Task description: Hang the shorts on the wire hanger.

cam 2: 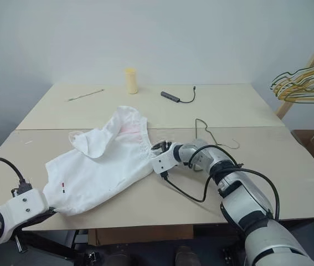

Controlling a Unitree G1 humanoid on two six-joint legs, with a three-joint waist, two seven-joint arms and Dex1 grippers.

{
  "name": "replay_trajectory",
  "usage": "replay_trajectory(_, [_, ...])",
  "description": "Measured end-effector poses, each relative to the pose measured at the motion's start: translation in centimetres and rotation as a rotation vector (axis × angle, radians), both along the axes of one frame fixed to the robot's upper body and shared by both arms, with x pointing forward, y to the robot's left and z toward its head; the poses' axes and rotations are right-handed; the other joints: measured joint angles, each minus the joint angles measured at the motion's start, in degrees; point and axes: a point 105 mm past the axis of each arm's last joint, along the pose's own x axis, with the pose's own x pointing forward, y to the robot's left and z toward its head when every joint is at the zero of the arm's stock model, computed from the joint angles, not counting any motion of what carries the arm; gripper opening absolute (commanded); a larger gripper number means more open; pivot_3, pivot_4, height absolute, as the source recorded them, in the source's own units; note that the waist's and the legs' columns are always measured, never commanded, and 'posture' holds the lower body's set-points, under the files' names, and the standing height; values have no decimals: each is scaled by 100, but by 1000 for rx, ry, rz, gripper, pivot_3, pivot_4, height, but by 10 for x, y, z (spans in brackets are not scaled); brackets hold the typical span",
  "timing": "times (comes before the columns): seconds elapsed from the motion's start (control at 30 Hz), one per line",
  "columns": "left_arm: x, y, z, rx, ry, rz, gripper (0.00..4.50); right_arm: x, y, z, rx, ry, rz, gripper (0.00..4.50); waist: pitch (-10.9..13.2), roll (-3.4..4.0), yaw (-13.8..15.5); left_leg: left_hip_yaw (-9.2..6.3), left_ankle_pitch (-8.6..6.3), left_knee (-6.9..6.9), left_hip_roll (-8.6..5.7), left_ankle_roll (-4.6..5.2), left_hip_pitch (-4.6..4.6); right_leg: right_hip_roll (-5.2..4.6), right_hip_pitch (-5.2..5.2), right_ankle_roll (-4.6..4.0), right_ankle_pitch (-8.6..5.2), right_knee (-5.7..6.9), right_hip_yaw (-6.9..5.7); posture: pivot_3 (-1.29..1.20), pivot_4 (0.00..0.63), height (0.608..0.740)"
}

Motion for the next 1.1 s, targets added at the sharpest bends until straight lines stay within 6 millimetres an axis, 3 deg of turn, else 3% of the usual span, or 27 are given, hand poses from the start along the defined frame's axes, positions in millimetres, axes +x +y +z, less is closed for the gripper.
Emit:
replay_trajectory(0.23, [3,6,-3,7,-3,3,0,3,-7,-6,-44,31,-43,31,0,1,5,-1,0,-1,2,0,3,2,-2,-1,-1,10,-2,135,0,740])
replay_trajectory(0.37, [16,9,-10,8,-23,4,0,6,-15,-8,-60,36,-98,31,0,3,15,-2,0,-1,2,0,4,2,0,1,-1,15,-3,98,0,740])
replay_trajectory(0.5, [30,10,-18,56,-36,-41,0,-1,-38,-6,-94,45,-149,31,0,3,33,-3,0,-1,0,0,-3,-1,0,12,3,7,-6,67,0,740])
replay_trajectory(0.63, [49,6,-17,84,-84,-88,0,-28,-64,1,-131,106,-190,31,0,3,48,-3,-2,-1,1,1,-8,1,-2,16,2,-1,-7,33,0,740])
replay_trajectory(0.73, [55,7,-20,110,-84,-108,0,-55,-72,8,-144,179,-191,31,0,3,-12,-3,-2,-1,3,1,-7,4,-2,18,1,2,-8,17,0,740])
replay_trajectory(0.83, [54,9,-19,124,-58,-128,0,-84,-72,12,-147,251,-172,31,-1,2,-85,3,-2,-1,10,1,-2,9,-3,23,-2,2,-7,8,0,740])
replay_trajectory(1.0, [30,4,-18,69,96,-192,0,-105,-73,22,-170,335,-166,31,0,2,-173,7,-2,2,15,1,2,9,-4,35,-28,3,-11,4,0,740])
replay_trajectory(1.1, [28,-1,-9,32,112,-221,0,-107,-76,25,-181,378,-169,31,-1,1,-171,9,-2,2,14,0,4,8,-2,29,-32,2,-12,6,0,740])
